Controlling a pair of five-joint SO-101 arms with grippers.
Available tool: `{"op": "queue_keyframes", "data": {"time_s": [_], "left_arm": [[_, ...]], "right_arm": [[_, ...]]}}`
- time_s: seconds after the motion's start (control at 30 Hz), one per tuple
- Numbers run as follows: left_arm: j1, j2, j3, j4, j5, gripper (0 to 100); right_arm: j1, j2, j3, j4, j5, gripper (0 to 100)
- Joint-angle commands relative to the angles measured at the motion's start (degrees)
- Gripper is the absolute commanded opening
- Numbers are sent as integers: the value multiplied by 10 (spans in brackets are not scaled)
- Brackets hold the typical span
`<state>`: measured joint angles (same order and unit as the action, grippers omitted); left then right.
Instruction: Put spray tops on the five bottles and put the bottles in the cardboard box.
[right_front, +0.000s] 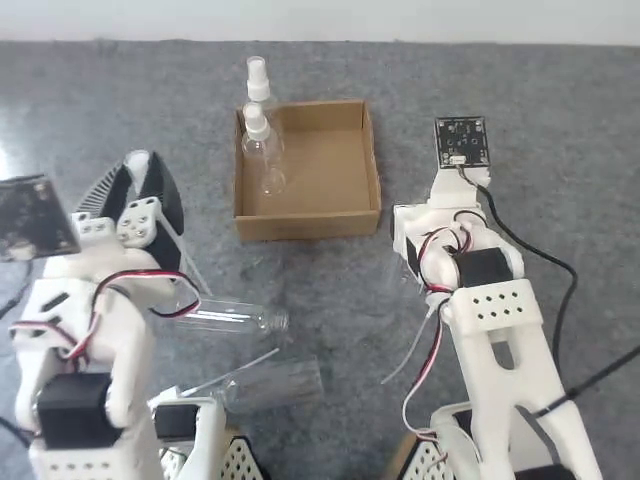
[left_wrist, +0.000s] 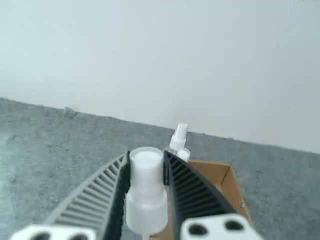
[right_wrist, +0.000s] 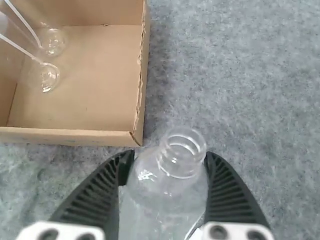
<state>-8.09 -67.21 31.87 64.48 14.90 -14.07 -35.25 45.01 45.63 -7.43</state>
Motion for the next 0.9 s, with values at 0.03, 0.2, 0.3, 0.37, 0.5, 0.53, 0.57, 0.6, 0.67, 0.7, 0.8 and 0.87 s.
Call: {"op": "queue_keyframes", "data": {"time_s": [0.03,0.2,0.3,0.37,0.5,0.53,0.57,0.6,0.67,0.7,0.8,0.87], "left_arm": [[1,-10,-46,-18,33,12],[1,-10,-46,-47,48,12],[1,-10,-47,-61,62,12],[1,-10,-47,-70,75,12],[1,-24,-42,-74,98,12],[1,-36,-40,-72,102,12],[1,-48,-31,-72,104,12],[1,-64,-22,-76,105,12],[1,-92,-1,-85,104,12],[1,-106,15,-94,104,12],[1,-131,60,-120,103,12],[1,-140,85,-128,103,12]], "right_arm": [[-1,-56,1,-11,9,101],[-5,-131,36,-16,10,101],[-6,-138,40,-16,10,101],[-6,-137,40,-16,10,101],[-21,-146,40,-11,10,101],[-29,-151,43,-10,10,101],[-37,-155,50,-14,11,101],[-44,-161,56,-15,22,101],[-60,-175,68,-16,44,101],[-66,-184,72,-16,49,101],[-81,-209,84,-16,53,101],[-93,-225,93,-16,54,101]]}}
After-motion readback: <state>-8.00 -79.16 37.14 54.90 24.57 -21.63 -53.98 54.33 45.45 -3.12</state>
